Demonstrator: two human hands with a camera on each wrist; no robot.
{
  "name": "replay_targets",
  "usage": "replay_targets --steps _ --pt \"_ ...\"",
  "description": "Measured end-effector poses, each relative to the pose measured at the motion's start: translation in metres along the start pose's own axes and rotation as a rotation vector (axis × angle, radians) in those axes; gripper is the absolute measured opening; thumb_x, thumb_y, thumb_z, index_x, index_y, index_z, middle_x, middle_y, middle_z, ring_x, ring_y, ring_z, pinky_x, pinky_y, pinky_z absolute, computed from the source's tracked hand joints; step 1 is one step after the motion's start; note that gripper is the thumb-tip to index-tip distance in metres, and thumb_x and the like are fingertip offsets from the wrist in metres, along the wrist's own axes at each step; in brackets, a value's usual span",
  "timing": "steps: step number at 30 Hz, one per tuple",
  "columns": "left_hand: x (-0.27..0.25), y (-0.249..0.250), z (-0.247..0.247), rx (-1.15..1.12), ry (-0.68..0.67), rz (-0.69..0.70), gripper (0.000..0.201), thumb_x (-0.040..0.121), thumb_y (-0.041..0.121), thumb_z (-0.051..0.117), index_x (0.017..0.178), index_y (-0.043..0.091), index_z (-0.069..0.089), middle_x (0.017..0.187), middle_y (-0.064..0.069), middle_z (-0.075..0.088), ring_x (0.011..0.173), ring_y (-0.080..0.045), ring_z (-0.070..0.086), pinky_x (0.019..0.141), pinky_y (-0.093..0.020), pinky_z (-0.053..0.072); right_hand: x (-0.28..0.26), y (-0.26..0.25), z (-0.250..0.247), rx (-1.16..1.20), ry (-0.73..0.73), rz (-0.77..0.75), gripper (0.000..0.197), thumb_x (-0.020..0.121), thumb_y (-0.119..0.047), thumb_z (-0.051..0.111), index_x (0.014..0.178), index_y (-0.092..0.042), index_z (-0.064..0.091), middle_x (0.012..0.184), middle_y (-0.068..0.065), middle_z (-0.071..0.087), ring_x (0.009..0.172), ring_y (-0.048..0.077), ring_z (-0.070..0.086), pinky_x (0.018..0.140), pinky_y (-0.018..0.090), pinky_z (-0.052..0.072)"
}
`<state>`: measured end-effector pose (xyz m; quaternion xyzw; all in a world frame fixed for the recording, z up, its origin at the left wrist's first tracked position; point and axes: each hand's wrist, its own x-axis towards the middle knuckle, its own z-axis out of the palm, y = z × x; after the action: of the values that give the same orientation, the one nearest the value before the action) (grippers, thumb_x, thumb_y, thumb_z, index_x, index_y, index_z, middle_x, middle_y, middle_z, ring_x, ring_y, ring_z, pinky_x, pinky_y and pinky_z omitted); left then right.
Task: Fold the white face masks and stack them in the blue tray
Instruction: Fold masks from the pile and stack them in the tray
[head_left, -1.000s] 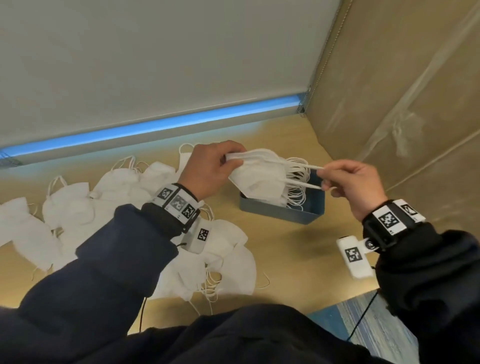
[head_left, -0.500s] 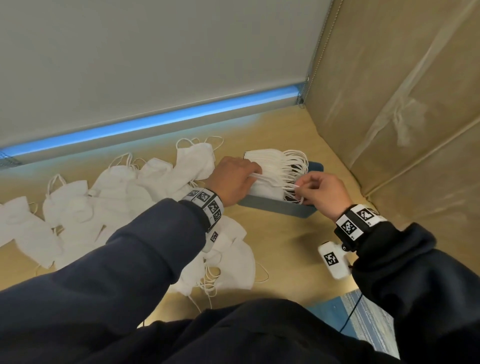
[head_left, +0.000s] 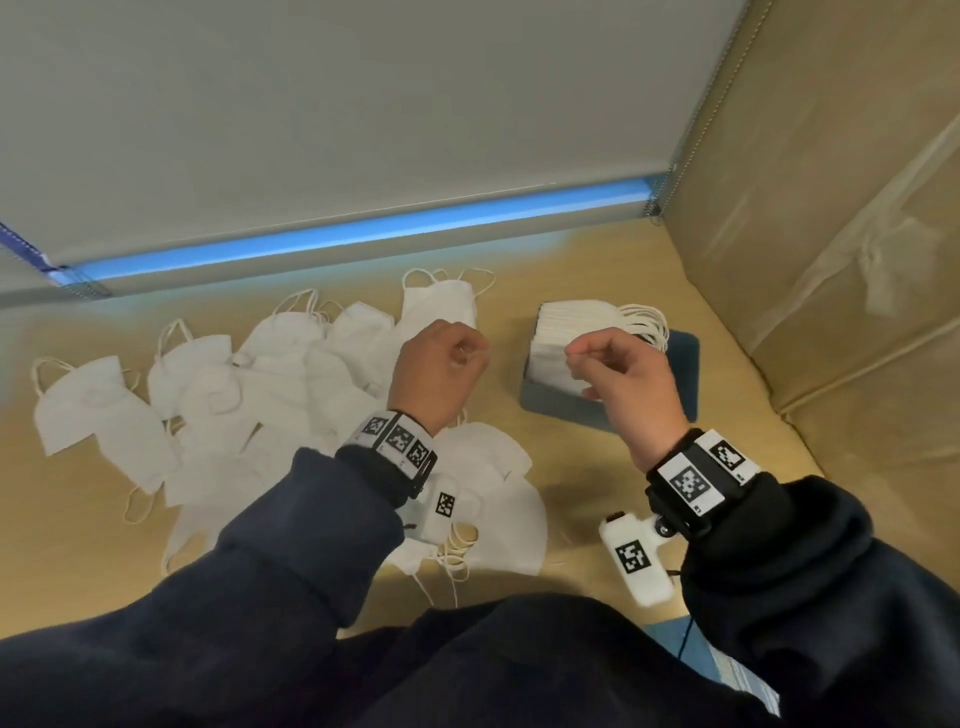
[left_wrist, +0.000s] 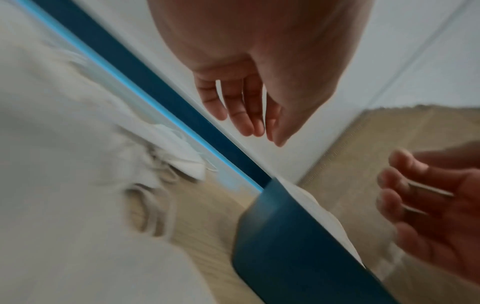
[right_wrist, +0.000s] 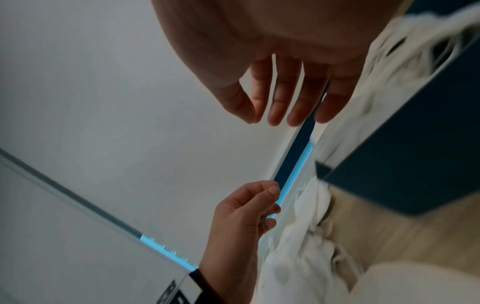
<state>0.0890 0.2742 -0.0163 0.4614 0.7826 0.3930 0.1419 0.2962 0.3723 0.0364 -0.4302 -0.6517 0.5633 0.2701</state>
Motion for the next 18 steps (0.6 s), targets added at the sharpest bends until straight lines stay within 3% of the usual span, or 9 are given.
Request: replay_targets --steps 2,7,10,12,15,18 --pt "-0.028 -0.027 -0.028 -0.034 0.081 -0.126 0.003 0.089 0.026 0.072 0.092 0.025 0.074 0.092 0.01 0.07 0.081 -0.003 0.064 0.078 -0.025 0.05 -0.011 -0.004 0.03 0.014 -0.116 0.023 0.008 0.091 -0.004 0.068 0.092 -0.01 0.073 0.084 0.01 0.068 0.078 0.017 0.062 0.069 0.032 0.052" --pt "-0.113 -0.118 -0.107 0.067 0.234 -0.428 0.007 0.091 0.023 0.07 0.096 0.025 0.074 0.096 0.007 0.071 0.084 -0.012 0.066 0.087 -0.04 0.055 -0.034 -0.001 0.108 -0.044 -0.393 0.102 0.007 0.09 -0.001 0.067 0.093 -0.005 0.072 0.088 0.021 0.072 0.072 0.016 0.065 0.066 0.033 0.051" --pt "-0.15 -0.157 -0.148 0.178 0.248 -0.543 0.015 0.092 0.022 0.069 0.106 0.02 0.072 0.107 -0.003 0.068 0.087 -0.018 0.063 0.086 -0.037 0.052 -0.044 0.0 0.156 -0.092 -0.514 0.103 0.009 0.089 -0.003 0.068 0.09 -0.01 0.074 0.084 0.015 0.074 0.07 0.016 0.067 0.065 0.033 0.052" --pt "-0.166 -0.179 -0.165 0.254 0.194 -0.62 0.024 0.091 0.027 0.069 0.114 0.02 0.069 0.12 -0.006 0.062 0.101 -0.025 0.062 0.09 -0.038 0.05 -0.049 0.001 0.19 -0.146 -0.593 0.096 0.009 0.089 -0.006 0.069 0.091 -0.013 0.074 0.083 0.009 0.075 0.073 0.016 0.07 0.068 0.035 0.055" --pt "-0.185 -0.201 -0.175 0.35 0.055 -0.608 0.039 0.086 0.033 0.075 0.122 0.022 0.066 0.131 -0.005 0.055 0.12 -0.028 0.054 0.098 -0.042 0.048 -0.054 0.001 0.241 -0.265 -0.677 0.039 0.011 0.088 -0.013 0.072 0.095 -0.021 0.076 0.093 0.004 0.077 0.087 0.016 0.072 0.081 0.034 0.057" --pt "-0.2 -0.214 -0.179 0.341 -0.025 -0.485 0.039 0.08 0.031 0.081 0.116 0.023 0.07 0.128 -0.001 0.054 0.116 -0.024 0.055 0.097 -0.04 0.049 -0.056 0.002 0.287 -0.488 -0.766 -0.055 0.023 0.09 -0.013 0.067 0.11 -0.023 0.073 0.112 -0.002 0.073 0.103 0.016 0.069 0.095 0.029 0.052"
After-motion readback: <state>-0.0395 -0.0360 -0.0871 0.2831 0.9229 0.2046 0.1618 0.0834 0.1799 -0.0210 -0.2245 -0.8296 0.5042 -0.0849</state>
